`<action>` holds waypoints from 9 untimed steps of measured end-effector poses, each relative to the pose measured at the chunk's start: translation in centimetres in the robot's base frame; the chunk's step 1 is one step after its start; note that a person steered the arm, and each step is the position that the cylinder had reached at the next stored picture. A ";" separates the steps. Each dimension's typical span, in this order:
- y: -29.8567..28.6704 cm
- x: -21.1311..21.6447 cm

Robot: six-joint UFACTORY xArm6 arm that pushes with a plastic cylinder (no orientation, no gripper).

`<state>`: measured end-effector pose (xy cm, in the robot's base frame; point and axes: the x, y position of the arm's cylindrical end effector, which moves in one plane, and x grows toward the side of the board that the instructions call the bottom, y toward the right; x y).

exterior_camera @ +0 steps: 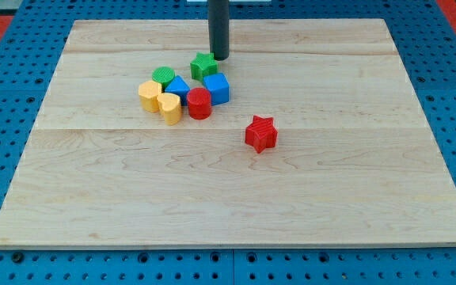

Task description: Move the red star right to the green star

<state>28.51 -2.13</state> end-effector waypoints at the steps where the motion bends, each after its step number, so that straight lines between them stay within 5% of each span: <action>1: -1.4 0.0; 3: -1.4 0.4; 5: 10.0 -0.5; 7: 19.2 10.8; 9: 16.6 28.0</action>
<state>56.50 14.42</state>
